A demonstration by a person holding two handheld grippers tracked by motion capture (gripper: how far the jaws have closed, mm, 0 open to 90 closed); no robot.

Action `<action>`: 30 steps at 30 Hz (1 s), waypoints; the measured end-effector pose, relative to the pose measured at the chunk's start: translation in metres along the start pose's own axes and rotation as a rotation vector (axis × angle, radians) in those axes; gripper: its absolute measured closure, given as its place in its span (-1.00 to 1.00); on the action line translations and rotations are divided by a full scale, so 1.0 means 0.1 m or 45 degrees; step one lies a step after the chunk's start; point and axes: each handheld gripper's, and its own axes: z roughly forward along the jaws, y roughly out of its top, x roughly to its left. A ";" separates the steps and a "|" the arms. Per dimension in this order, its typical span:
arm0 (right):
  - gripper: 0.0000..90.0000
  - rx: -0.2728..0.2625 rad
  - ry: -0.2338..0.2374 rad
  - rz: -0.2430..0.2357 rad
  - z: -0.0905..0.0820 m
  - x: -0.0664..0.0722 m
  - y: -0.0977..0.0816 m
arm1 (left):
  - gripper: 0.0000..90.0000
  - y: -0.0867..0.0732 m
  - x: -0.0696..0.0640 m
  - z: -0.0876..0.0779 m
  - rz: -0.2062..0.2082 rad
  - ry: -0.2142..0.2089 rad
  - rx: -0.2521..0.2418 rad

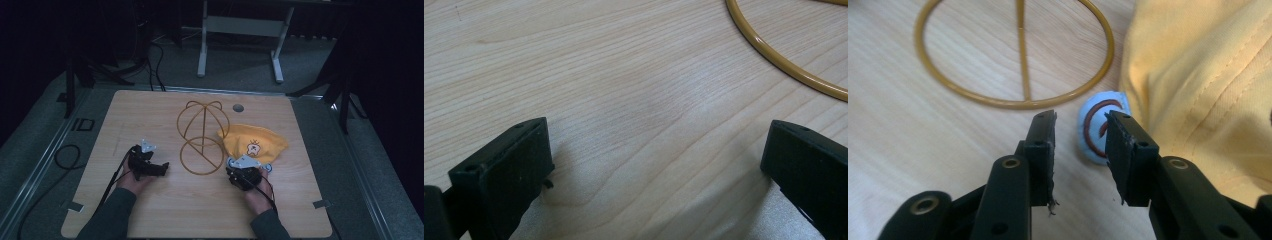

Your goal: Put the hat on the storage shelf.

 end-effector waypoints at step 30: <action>0.71 0.167 -0.048 0.113 0.29 -0.23 0.10 | -1.00 0.00 0.00 0.00 0.000 0.000 0.001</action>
